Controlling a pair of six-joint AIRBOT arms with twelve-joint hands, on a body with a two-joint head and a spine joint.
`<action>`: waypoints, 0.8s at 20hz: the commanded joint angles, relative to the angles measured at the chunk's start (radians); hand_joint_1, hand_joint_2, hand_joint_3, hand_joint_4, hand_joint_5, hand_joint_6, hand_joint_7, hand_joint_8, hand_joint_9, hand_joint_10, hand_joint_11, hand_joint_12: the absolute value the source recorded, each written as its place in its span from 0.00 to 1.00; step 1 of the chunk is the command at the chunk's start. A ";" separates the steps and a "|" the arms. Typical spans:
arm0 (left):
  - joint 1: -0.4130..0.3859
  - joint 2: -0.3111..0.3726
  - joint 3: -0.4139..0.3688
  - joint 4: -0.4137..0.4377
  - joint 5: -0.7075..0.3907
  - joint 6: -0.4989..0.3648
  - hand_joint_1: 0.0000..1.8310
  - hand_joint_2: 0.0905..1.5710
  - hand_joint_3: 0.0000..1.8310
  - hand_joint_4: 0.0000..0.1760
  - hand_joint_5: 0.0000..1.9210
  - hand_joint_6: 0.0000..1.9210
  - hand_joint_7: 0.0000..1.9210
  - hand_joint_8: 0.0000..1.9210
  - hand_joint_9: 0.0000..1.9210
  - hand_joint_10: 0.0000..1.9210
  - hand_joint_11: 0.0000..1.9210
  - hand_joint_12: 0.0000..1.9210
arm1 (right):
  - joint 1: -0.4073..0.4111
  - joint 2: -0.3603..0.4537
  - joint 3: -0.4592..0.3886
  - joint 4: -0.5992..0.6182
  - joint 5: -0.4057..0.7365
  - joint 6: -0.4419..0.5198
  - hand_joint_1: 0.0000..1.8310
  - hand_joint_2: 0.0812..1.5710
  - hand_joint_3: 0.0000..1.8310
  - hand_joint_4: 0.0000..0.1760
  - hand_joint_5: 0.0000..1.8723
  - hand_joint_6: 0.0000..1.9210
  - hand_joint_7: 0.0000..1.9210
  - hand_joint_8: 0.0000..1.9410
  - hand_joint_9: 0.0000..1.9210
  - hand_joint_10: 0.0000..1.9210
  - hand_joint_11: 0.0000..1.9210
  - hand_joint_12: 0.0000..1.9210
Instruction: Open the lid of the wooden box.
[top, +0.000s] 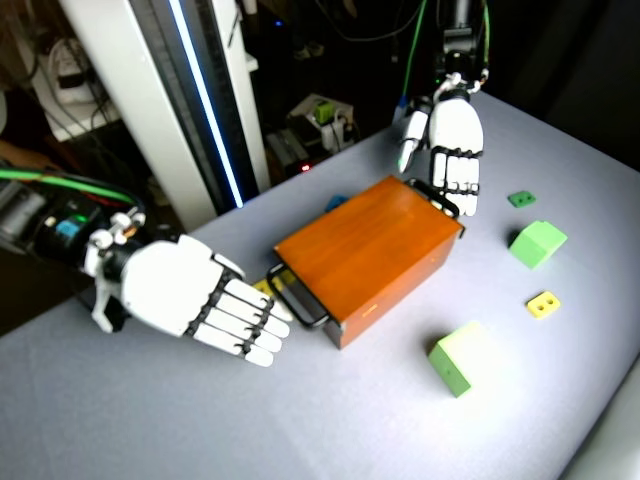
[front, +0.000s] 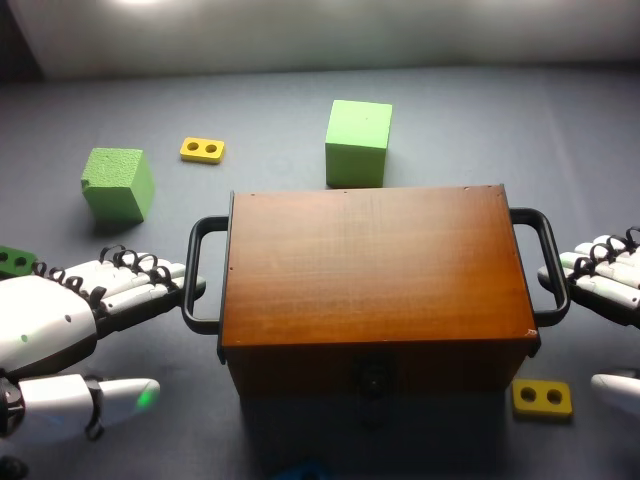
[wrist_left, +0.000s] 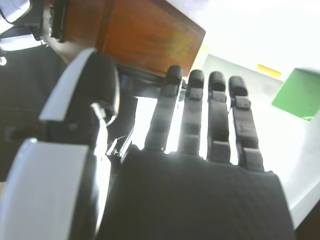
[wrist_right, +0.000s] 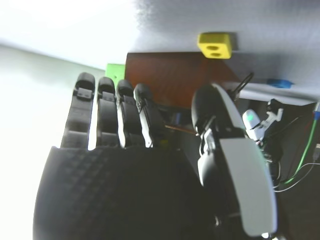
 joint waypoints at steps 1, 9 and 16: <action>-0.007 -0.003 0.004 -0.014 -0.125 -0.009 0.15 0.90 0.00 0.26 0.00 0.00 0.00 0.00 0.00 0.00 0.00 0.00 | 0.015 0.007 -0.005 -0.015 0.146 0.010 0.19 0.88 0.00 0.00 0.00 0.00 0.00 0.00 0.00 0.00 0.00 0.00; -0.006 -0.001 0.003 -0.025 -0.156 -0.008 0.21 0.89 0.00 0.46 0.00 0.00 0.00 0.00 0.00 0.00 0.00 0.00 | -0.001 0.018 -0.004 -0.011 0.196 0.059 0.13 0.90 0.00 0.00 0.00 0.00 0.00 0.00 0.00 0.00 0.00 0.00; -0.007 -0.003 0.005 -0.024 -0.137 -0.006 0.19 0.90 0.00 0.30 0.00 0.00 0.00 0.00 0.00 0.00 0.00 0.00 | -0.014 0.019 -0.002 -0.011 0.191 0.067 0.14 0.90 0.00 0.00 0.00 0.00 0.00 0.00 0.00 0.00 0.00 0.05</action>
